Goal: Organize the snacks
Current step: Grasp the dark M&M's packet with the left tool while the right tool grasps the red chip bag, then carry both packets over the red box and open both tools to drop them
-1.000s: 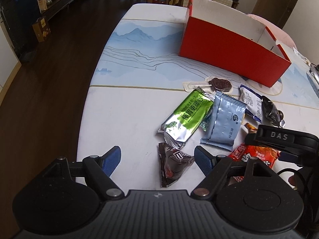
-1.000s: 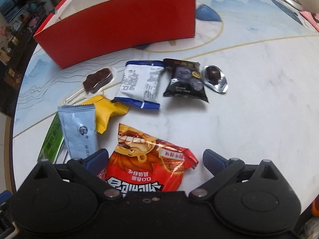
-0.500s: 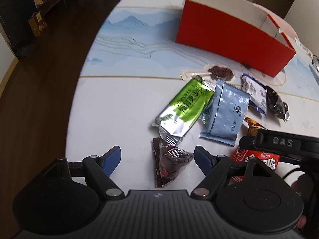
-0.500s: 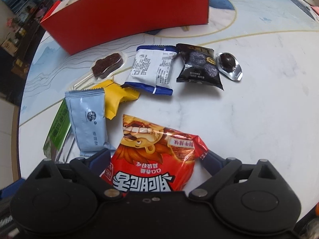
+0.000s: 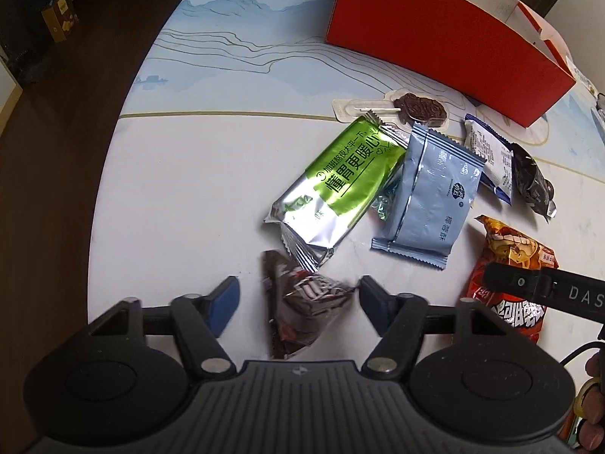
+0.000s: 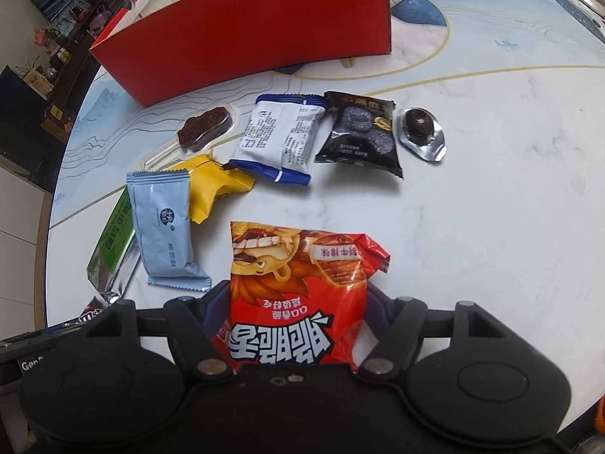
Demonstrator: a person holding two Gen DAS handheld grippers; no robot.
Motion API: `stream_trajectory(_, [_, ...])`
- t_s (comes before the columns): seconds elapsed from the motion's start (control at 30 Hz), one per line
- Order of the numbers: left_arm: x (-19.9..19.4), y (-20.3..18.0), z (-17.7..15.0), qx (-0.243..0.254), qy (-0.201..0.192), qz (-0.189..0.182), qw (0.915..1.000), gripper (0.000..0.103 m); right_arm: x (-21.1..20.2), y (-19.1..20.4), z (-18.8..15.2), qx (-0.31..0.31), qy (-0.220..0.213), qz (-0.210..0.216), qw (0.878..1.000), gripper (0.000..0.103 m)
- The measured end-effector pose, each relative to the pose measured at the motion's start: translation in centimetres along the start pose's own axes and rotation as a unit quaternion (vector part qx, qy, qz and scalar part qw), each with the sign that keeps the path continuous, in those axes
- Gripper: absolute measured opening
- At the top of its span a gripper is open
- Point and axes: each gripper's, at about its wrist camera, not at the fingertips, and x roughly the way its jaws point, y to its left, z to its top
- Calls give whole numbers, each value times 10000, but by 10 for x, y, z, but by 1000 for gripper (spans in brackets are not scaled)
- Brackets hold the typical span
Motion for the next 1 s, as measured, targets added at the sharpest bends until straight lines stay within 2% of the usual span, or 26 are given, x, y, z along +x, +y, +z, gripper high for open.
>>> stream_trajectory(0.03, [-1, 0, 1, 7, 1, 26, 10000, 53, 0, -1, 0, 5, 2, 8, 10000, 70])
stream_trajectory(0.17, [-3, 0, -1, -23, -6, -13, 10000, 45, -1, -4, 0, 27, 32, 32, 10000, 69])
stream_trajectory(0.47, [-11, 14, -6, -462, 33, -192, 9987, 42, -16, -16, 4, 211, -47, 162, 9996, 69])
stream_trajectory(0.63, [-24, 19, -6, -674, -12, -389, 9970, 42, -33, -18, 10, 89, -218, 251, 9994, 69])
stream_trajectory(1.0, [-68, 7, 20, -617, -401, -607, 9954, 42, -75, -12, 40, -286, -633, 473, 9965, 69])
